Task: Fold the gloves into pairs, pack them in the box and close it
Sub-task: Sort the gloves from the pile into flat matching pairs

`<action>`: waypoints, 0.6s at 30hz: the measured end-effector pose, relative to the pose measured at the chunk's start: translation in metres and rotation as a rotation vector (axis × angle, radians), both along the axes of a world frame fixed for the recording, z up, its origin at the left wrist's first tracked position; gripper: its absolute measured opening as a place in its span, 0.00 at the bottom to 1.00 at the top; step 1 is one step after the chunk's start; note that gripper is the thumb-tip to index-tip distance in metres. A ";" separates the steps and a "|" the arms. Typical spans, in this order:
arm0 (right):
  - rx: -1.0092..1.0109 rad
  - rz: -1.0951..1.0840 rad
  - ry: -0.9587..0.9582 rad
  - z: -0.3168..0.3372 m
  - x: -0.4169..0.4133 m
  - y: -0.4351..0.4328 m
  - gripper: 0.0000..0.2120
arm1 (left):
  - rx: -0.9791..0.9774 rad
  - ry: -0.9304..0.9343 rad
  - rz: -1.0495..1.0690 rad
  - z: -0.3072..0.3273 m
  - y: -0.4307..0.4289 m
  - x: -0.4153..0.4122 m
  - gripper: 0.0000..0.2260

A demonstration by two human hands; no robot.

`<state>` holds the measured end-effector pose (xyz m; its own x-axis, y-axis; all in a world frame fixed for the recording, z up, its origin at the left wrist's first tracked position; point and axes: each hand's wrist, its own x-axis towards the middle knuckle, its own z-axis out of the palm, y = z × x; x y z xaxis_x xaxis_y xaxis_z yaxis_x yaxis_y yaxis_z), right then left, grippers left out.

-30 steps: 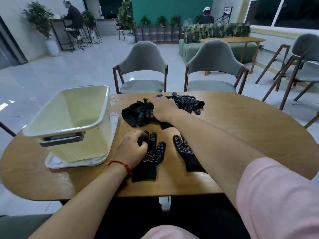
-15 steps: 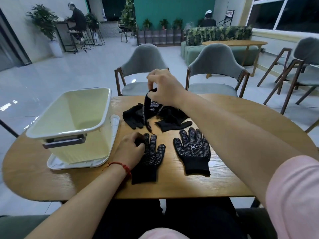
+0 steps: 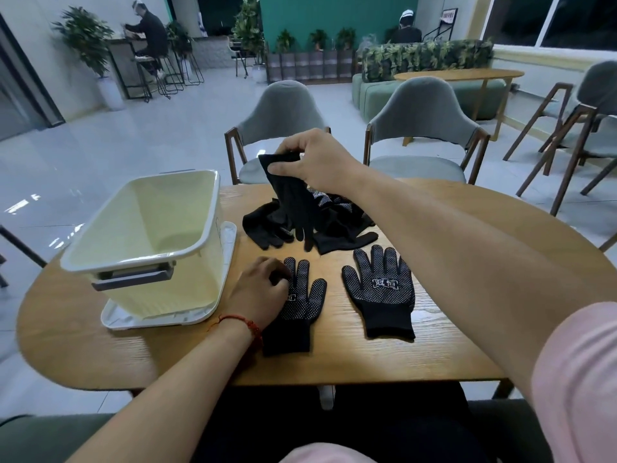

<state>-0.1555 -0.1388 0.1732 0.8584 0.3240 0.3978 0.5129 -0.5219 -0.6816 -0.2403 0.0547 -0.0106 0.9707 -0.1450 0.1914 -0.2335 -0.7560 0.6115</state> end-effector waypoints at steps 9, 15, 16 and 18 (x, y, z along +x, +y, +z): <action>-0.113 0.062 -0.008 0.000 0.010 -0.002 0.05 | -0.005 0.011 0.024 0.003 0.002 -0.003 0.11; -0.171 0.030 -0.031 0.005 0.011 0.003 0.06 | -0.091 -0.067 0.026 0.004 0.005 -0.013 0.13; -0.193 0.034 -0.030 0.005 0.010 0.004 0.06 | -0.087 -0.104 0.006 0.003 0.007 -0.015 0.13; -0.253 0.027 -0.034 0.002 0.009 0.005 0.05 | -0.036 -0.142 -0.059 -0.001 0.014 -0.020 0.12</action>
